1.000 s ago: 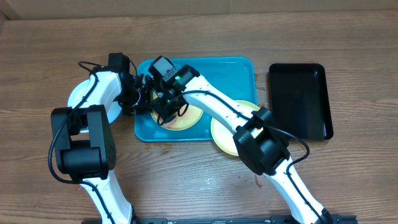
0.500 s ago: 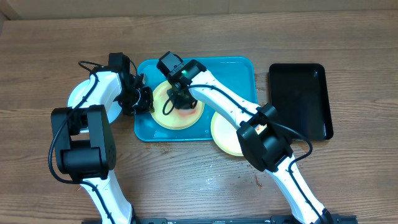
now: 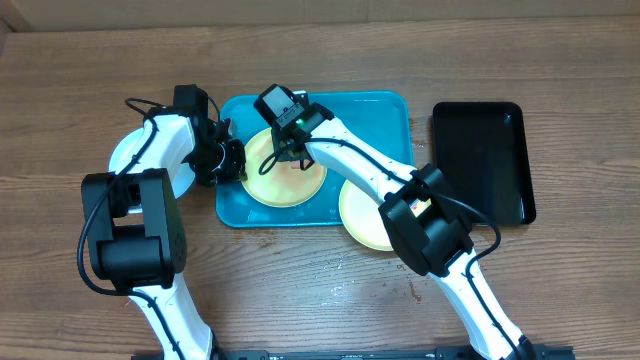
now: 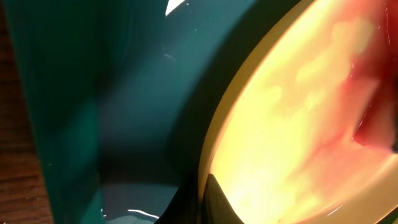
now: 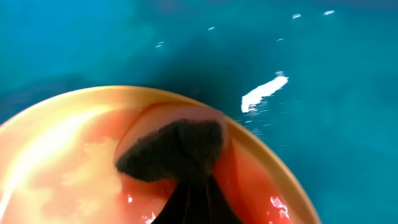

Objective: Clean dirty plates on tray and stack at the side
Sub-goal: 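Scrub the yellow plate's red stains with the sponge, left gripper holding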

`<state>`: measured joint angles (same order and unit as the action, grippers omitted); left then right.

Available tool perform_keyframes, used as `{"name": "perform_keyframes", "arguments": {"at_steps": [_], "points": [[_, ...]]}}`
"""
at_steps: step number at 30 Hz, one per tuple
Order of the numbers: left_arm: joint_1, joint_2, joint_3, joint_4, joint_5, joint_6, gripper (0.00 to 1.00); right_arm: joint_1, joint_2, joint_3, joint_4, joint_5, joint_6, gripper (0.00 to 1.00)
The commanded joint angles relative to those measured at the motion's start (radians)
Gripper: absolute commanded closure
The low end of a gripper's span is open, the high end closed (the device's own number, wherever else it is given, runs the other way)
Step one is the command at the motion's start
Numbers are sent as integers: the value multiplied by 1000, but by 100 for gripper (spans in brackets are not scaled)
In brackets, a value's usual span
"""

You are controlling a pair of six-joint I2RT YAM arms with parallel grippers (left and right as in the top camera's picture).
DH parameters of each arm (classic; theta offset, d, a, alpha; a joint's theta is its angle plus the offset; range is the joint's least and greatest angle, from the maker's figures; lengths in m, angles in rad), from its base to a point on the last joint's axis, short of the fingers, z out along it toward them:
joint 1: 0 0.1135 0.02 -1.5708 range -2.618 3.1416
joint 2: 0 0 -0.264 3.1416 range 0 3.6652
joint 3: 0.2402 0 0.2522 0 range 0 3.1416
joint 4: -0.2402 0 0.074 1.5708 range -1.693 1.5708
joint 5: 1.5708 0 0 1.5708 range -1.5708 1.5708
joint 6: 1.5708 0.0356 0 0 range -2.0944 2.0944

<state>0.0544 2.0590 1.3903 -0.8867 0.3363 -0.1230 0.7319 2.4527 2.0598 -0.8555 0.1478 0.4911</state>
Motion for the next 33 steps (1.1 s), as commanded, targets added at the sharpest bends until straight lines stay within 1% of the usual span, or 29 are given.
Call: {"name": "perform_keyframes", "arguments": {"at_steps": [1, 4, 9, 12, 16, 19, 25, 28, 33], "points": [[5, -16, 15, -2, -6, 19, 96, 33, 13, -40, 3, -243, 15, 96], [5, -16, 15, -1, -6, 19, 96, 51, 13, -35, 6, -360, -27, 96], [5, -16, 15, -2, -6, 19, 96, 63, 12, -35, -30, -456, -27, 96], [5, -16, 15, 0, -6, 19, 96, 60, 12, -35, -76, -472, -29, 96], [5, -16, 15, 0, -7, 19, 96, 35, 12, -35, -143, -466, -114, 96], [5, -16, 15, -1, -7, 19, 96, 0, 10, -35, -196, -407, -156, 96], [5, -16, 15, 0, -6, 19, 96, -66, 6, -29, -246, -192, -185, 96], [5, -16, 15, -2, -7, 19, 96, -89, 6, -29, -219, -100, -185, 96], [5, -16, 15, -2, -7, 19, 96, -114, 6, -29, -132, -70, -187, 96]]}}
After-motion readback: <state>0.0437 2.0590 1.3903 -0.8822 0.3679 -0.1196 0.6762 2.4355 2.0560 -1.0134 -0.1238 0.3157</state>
